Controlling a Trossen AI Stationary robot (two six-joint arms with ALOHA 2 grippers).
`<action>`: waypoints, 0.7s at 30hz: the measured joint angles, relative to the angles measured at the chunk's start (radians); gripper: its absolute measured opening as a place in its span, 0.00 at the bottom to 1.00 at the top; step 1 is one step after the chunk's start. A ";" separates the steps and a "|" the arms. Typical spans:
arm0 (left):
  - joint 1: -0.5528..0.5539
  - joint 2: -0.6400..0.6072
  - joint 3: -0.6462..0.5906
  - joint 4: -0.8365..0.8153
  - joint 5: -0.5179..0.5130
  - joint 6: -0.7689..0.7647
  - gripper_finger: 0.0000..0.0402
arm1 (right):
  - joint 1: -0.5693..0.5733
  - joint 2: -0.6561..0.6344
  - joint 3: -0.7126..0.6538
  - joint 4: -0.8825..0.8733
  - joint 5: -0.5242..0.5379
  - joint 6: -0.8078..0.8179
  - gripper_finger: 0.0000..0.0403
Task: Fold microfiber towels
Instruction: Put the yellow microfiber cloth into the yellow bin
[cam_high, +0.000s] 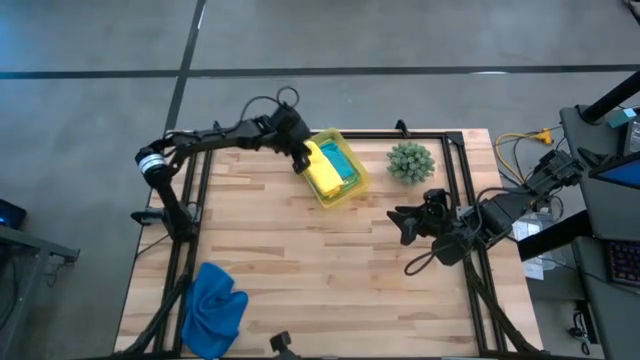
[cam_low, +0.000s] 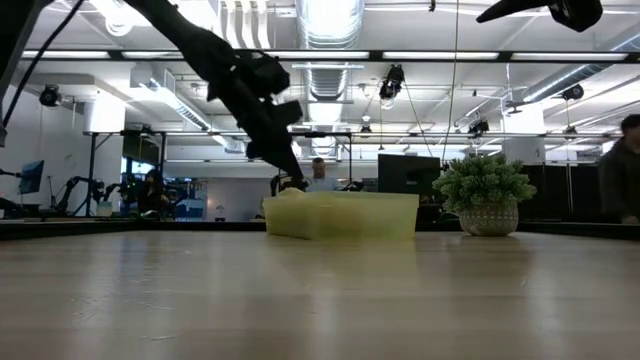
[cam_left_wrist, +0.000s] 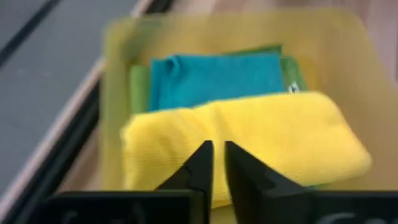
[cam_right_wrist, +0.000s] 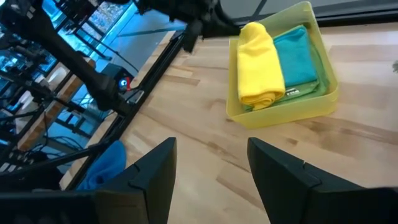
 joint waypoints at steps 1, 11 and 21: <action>-0.010 0.014 0.000 0.001 -0.001 0.000 0.04 | -0.004 0.000 -0.001 0.000 0.000 -0.001 0.48; -0.049 0.093 0.032 -0.158 -0.217 0.030 0.01 | -0.010 0.000 -0.001 0.005 -0.011 -0.005 0.48; -0.049 0.053 0.072 -0.087 -0.226 0.086 0.00 | -0.012 0.000 -0.001 0.007 -0.030 -0.018 0.48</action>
